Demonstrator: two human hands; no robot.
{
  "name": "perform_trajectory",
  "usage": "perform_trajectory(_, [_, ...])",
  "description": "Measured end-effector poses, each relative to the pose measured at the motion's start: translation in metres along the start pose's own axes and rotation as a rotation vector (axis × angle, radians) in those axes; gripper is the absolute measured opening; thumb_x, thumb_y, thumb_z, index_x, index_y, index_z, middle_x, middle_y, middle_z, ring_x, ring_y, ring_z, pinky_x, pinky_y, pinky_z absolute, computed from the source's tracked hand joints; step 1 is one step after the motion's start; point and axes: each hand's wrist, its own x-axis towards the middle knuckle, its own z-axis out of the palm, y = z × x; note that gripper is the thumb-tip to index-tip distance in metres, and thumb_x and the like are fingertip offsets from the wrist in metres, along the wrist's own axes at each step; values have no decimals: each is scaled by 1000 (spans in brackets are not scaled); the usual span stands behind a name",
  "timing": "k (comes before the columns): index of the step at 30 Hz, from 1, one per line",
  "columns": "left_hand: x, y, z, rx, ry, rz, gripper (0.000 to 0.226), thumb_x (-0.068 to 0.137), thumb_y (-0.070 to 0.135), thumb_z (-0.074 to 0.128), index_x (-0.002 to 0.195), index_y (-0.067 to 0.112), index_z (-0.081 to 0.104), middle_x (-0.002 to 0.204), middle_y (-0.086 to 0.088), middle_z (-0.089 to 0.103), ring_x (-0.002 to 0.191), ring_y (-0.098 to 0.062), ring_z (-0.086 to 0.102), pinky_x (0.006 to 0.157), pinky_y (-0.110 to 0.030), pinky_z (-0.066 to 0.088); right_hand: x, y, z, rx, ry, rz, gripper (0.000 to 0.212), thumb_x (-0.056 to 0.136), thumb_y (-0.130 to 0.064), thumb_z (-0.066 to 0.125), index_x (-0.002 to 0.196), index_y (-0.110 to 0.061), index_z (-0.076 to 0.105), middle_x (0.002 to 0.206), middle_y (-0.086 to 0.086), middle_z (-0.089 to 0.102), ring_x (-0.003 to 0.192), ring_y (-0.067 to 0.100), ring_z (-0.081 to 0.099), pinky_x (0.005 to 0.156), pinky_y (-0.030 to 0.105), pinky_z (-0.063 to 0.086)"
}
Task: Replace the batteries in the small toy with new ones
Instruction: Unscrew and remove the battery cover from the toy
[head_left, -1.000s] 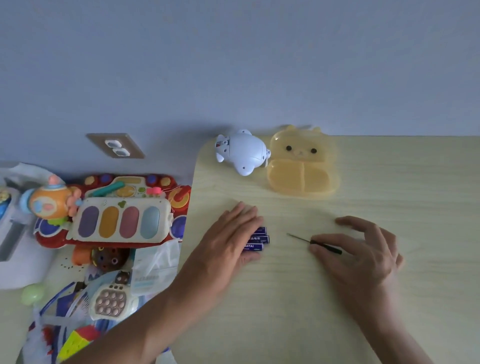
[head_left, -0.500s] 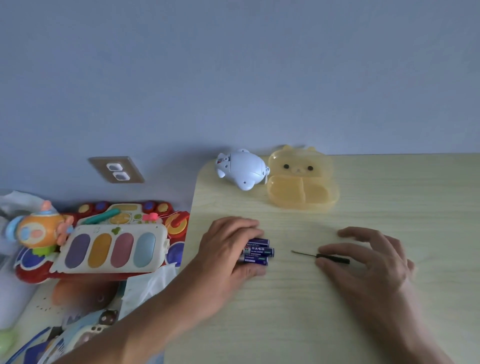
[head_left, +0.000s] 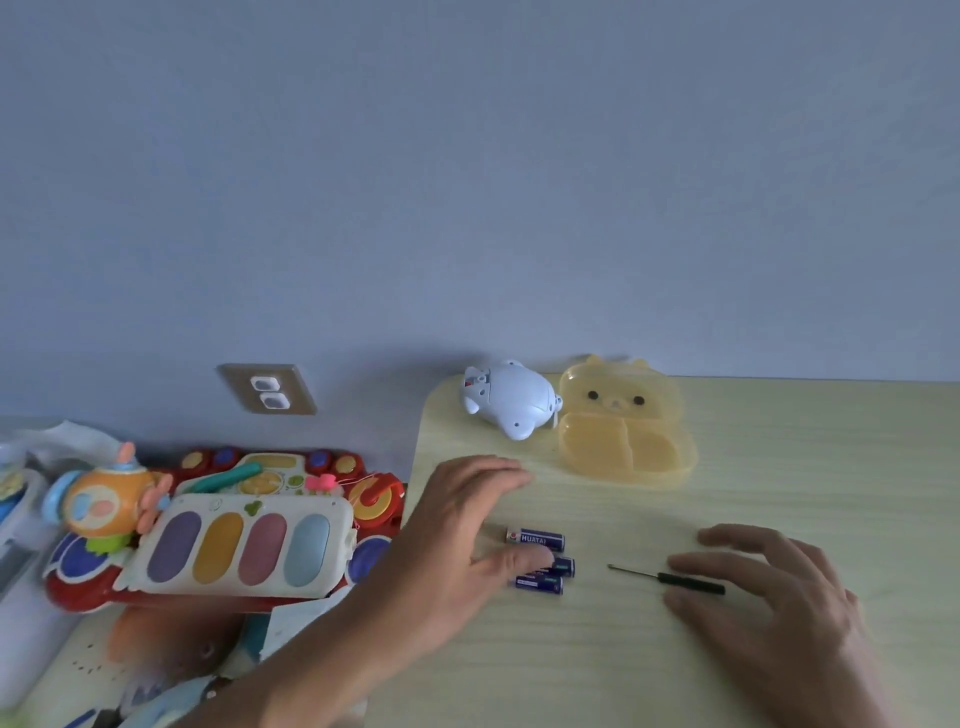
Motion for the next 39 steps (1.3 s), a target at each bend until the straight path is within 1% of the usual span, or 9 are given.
perform_trajectory(5, [33,-10,-17,-117,327,-109,52,78,67,66,122,40,64,124,26,55,129,-4,47,105,-23,38,5,0,-3,0,-17,30,41,58,-44,94,79,-64,66,116,-41,53,101,10,54,85,47,46])
perform_trajectory(8, [56,-14,-17,-221,410,-263,57,66,69,67,118,46,59,122,24,48,130,-12,46,100,-24,41,7,4,-7,8,-9,-23,17,62,-61,74,77,-60,65,113,-38,55,98,13,57,82,45,48])
perform_trajectory(11, [71,-17,-13,-263,333,-367,77,56,71,66,129,51,51,128,15,42,134,-16,43,94,-23,39,13,2,-13,60,-15,-108,20,72,-71,56,85,-56,62,106,-36,60,87,5,59,80,20,46])
perform_trajectory(13, [79,-19,-11,-303,238,-413,83,58,68,72,135,54,45,132,11,41,131,-15,46,92,-23,42,24,-14,-22,159,-35,-125,9,81,-48,68,78,-50,60,87,-34,66,77,1,62,70,7,45])
perform_trajectory(16, [85,-24,-6,-301,214,-421,81,71,54,82,142,52,41,132,10,49,120,-11,52,90,-21,46,54,-49,-27,293,-105,-195,20,82,-12,77,74,-28,68,63,-13,70,58,4,64,57,12,47])
perform_trajectory(22, [93,-26,2,-266,293,-474,65,66,60,73,126,48,53,111,22,66,103,-9,65,99,-39,52,133,-125,-2,810,-207,-121,5,84,-11,75,80,-12,77,65,5,69,53,15,54,57,25,48])
perform_trajectory(26, [89,-23,11,-247,371,-426,63,65,64,68,123,48,53,107,23,69,98,-2,67,98,-44,54,157,-144,22,700,-146,-223,16,93,-18,67,80,-13,73,65,2,70,51,11,58,52,21,49])
perform_trajectory(32, [87,-27,17,-267,414,-377,56,72,50,81,123,43,59,104,22,72,92,1,69,78,-18,57,163,-145,41,603,-99,-252,23,97,-23,58,79,-12,65,64,1,68,51,17,64,49,24,52])
perform_trajectory(39, [88,-30,19,-293,428,-377,59,72,54,81,125,40,61,106,16,73,91,-6,72,80,-31,61,163,-145,43,604,-80,-239,23,99,-23,56,81,-10,63,64,2,66,49,17,64,57,43,57])
